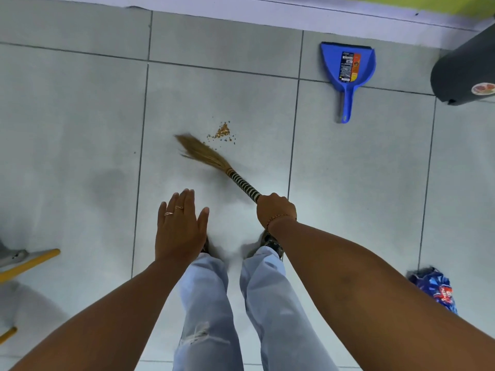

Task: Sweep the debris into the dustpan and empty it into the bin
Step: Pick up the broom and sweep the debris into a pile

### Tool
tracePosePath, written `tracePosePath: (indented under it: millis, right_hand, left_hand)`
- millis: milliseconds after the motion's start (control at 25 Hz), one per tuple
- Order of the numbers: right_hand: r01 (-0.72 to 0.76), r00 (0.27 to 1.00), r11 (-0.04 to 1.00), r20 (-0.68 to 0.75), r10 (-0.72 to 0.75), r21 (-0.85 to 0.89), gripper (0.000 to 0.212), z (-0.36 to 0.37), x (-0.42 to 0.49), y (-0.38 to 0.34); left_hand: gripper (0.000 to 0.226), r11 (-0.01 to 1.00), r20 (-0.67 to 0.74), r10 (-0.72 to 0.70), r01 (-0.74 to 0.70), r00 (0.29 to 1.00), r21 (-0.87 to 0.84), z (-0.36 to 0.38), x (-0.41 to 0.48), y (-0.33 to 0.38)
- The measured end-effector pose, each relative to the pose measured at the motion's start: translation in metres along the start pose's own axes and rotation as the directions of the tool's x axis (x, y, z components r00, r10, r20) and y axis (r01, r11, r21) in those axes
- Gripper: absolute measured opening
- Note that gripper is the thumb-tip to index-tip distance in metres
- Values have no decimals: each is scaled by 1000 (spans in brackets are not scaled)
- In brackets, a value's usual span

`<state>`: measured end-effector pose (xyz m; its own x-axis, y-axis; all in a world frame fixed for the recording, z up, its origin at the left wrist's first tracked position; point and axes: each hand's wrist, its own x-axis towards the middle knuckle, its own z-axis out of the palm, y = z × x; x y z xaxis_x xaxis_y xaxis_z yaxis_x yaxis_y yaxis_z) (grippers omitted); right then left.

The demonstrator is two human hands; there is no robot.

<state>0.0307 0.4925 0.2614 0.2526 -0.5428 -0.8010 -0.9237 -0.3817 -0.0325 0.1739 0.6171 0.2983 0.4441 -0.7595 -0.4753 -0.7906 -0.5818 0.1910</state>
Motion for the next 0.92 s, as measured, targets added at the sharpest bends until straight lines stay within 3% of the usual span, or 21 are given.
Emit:
tracePosePath:
  millis: [320, 440, 560, 720, 920]
  right_hand:
    - [-29, 999, 993, -18, 31, 114, 35, 10, -9, 8]
    - [0, 988, 991, -151, 21, 135, 38, 22, -19, 26]
    - [-42, 956, 964, -269, 115, 263, 39, 21, -13, 39]
    - [-214, 938, 898, -174, 298, 384, 42, -1, 23, 42]
    - [-316, 940, 877, -10, 342, 363, 34, -9, 35, 29]
  left_hand:
    - [50, 999, -10, -18, 18, 1000, -31, -1, 3, -8]
    - [50, 999, -9, -30, 30, 1000, -37, 7, 1, -9]
    - [54, 998, 9, -37, 38, 999, -46, 15, 1, -8]
    - [51, 998, 33, -32, 34, 999, -47, 17, 3, -12]
    - [53, 999, 21, -26, 26, 999, -37, 8, 9, -14]
